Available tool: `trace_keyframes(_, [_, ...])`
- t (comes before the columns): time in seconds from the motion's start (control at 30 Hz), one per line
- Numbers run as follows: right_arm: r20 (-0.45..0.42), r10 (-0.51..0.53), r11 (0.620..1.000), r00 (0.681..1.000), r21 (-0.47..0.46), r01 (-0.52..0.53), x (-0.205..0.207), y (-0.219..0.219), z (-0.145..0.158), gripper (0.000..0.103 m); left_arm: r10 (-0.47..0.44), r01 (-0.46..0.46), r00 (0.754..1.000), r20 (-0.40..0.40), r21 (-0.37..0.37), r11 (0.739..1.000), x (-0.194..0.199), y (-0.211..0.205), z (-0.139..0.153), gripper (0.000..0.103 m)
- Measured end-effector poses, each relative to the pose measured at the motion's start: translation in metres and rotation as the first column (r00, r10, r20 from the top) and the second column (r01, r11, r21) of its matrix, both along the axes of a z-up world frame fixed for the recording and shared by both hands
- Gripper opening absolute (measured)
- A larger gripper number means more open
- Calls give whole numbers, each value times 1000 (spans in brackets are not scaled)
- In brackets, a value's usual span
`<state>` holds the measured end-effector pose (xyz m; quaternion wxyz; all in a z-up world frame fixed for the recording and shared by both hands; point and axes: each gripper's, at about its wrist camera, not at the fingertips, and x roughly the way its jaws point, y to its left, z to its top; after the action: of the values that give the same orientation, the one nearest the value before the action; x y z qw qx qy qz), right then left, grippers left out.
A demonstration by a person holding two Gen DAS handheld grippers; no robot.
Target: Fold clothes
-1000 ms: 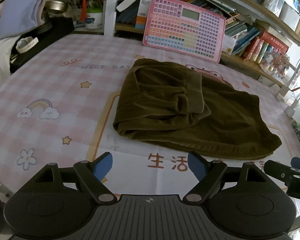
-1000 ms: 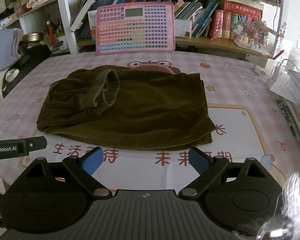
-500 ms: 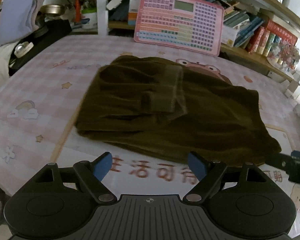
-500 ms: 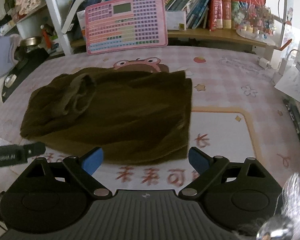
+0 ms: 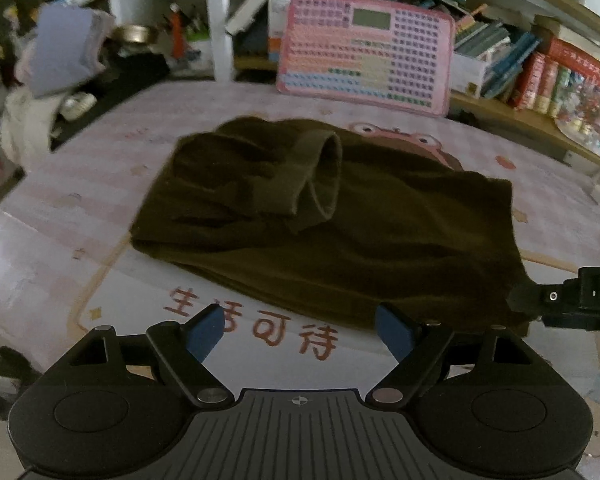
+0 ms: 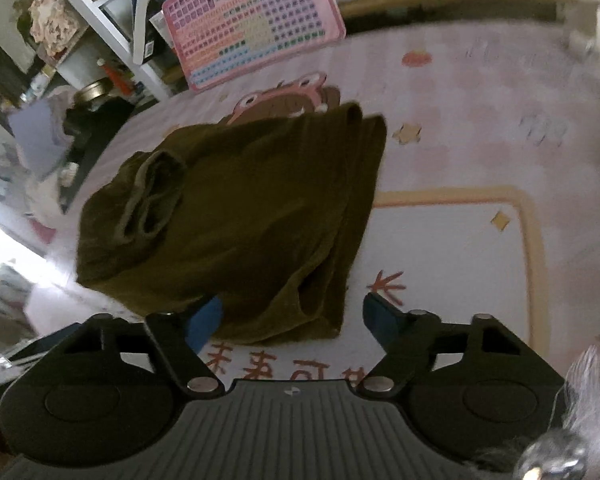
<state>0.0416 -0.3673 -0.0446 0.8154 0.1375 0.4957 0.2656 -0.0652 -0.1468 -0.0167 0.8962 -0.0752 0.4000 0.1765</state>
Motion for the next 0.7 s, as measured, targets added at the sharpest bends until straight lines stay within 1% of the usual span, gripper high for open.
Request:
trace_keyframes(0.03, [-21,9,1000,1000,17,-9,3,-2,-2,65,10,-10,1000,2,9,1000,-1,-2,1,85])
trace_keyframes(0.07, [-42,17,999,999,31,-15,5,-3,-4,63,13,-13,1000,2,12,1000,-2,-4,1,85])
trace_keyframes(0.13, [-86,24,998,996,57,-19,10,-6,-8,55,19,-19,1000,2,17,1000,-2,-7,3,85])
trace_keyframes(0.3, [-199,-2,991,980,133,29,21,-17,-19,50,23,-23,1000,-1,40,999,-5,-15,4,85])
trace_keyframes(0.37, [-241,-14,984,971,168,56,25,-20,-23,47,26,-26,1000,-8,41,999,-5,-15,3,85])
trace_keyframes(0.5, [-335,-22,966,942,237,107,36,-20,-35,32,-9,9,1000,-4,44,999,-4,-19,3,85])
trace_keyframes(0.53, [-349,-24,963,937,244,115,39,-19,-37,27,-22,22,1000,-5,49,999,-4,-21,3,85])
trace_keyframes(0.63, [-343,-12,958,939,264,109,42,-19,-33,20,-77,78,997,-20,64,995,0,-27,2,85])
trace_keyframes(0.7, [-333,-3,955,943,277,101,43,-19,-29,18,-111,113,993,-29,72,991,2,-31,1,85])
